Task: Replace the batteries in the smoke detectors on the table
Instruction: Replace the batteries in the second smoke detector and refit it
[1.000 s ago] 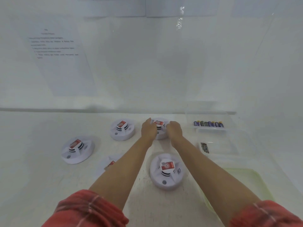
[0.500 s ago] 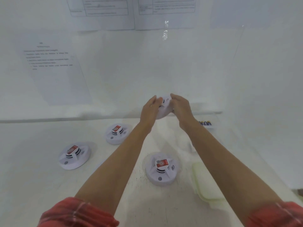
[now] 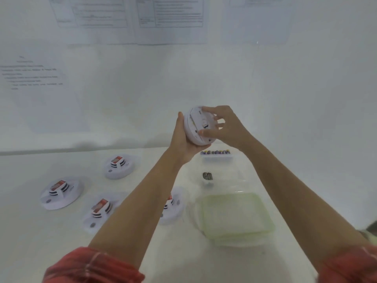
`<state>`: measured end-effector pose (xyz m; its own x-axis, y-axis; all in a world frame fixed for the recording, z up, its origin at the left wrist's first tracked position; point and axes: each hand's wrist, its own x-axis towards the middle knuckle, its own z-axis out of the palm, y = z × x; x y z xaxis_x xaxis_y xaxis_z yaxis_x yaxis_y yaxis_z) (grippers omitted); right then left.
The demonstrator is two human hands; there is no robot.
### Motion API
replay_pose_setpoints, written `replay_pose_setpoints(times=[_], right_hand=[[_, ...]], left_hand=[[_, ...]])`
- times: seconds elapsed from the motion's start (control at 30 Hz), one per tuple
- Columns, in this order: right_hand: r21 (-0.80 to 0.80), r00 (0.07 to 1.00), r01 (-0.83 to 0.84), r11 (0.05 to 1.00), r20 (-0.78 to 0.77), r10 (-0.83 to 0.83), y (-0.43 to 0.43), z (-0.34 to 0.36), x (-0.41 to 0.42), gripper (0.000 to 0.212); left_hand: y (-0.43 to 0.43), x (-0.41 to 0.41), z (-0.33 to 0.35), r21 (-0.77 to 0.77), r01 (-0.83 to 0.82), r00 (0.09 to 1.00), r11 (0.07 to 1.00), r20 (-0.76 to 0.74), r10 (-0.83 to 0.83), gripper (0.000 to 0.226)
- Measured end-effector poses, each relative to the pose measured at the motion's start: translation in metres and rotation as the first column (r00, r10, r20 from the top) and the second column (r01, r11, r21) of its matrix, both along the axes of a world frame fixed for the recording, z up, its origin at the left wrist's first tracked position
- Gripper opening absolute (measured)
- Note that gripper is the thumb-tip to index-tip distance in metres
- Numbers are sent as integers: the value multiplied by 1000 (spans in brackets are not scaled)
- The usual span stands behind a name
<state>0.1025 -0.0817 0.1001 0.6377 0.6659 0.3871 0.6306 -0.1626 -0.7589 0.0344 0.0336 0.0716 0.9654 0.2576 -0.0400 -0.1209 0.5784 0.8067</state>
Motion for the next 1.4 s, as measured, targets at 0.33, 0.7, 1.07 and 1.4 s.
replay_pose_setpoints(times=[0.33,0.7,1.07,1.4], right_hand=[[-128,997,3,992,73,7,-48,-6,28,55],[-95,999,38,995,16,-37,-49,-23,39,61],[-241,994,-26,970,95,50,-43,-21,37,51],[-237,988,-89,967,106,117,-44,-19,34,56]], left_hand=[[-57,29,-11,-21,-89,996,996,-32,88,48],[-57,39,-21,17,-181,983,983,44,180,37],[-54,36,-21,-9,-203,976,979,-77,202,34],[-52,30,-26,-61,-237,970,970,-69,233,46]])
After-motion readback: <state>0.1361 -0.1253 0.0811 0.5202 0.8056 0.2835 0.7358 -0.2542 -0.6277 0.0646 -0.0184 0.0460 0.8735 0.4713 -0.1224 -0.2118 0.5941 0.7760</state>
